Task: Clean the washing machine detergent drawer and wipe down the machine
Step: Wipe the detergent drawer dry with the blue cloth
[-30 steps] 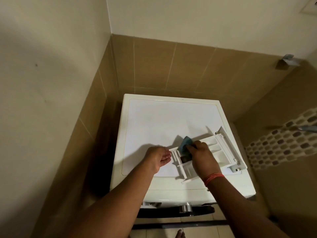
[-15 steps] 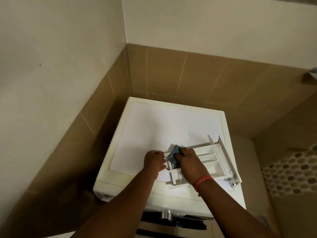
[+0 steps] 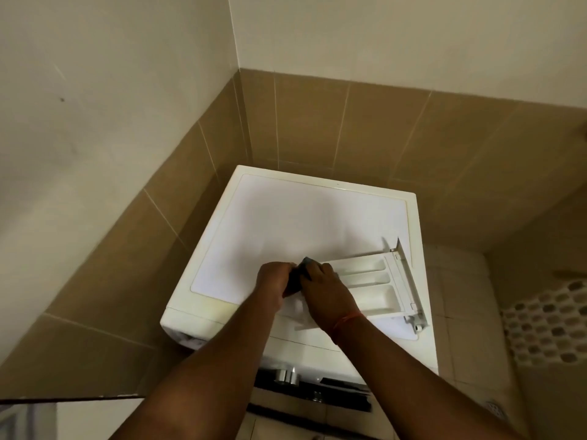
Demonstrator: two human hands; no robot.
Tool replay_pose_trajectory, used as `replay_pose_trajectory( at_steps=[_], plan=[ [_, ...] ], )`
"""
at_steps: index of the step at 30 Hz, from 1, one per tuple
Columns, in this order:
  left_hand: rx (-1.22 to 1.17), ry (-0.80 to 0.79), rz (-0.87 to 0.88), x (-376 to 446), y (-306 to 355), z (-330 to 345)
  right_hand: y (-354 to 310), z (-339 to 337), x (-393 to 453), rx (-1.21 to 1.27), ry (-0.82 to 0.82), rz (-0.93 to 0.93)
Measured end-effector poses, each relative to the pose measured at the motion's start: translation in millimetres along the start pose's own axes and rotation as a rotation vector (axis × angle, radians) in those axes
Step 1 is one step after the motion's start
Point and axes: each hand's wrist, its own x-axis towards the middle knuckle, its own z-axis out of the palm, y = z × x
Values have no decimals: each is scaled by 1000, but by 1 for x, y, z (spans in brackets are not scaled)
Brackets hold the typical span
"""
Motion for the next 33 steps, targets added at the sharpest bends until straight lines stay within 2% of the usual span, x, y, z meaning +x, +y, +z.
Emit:
replay_pose_trajectory(
  at_steps=[4, 9, 14, 17, 20, 22, 26, 28, 33],
  plan=[
    [-68, 57, -16, 2, -5, 1, -5, -2, -17, -60, -38, -24],
    [-26, -1, -1, 2, -4, 0, -5, 1, -7, -64, 33, 70],
    [-50, -7, -29, 9, -5, -4, -8, 1, -33, -8, 34, -19],
    [-72, -33, -17, 12, -8, -10, 13, -21, -31, -15, 83, 87],
    [-97, 1, 45, 18, -6, -25, 47, -33, -21, 6, 207, 351],
    [-77, -18, 76, 25, -6, -33, 50, -30, -11, 16, 235, 425],
    [86, -64, 166, 19, -9, -33, 10, -5, 12, -159, 45, 355],
    [165, -55, 214, 14, -11, -33, -7, 2, 18, -163, -38, 324],
    [217, -45, 281, 19, -14, -41, 6, -15, 24, -195, -211, 243]
  ],
)
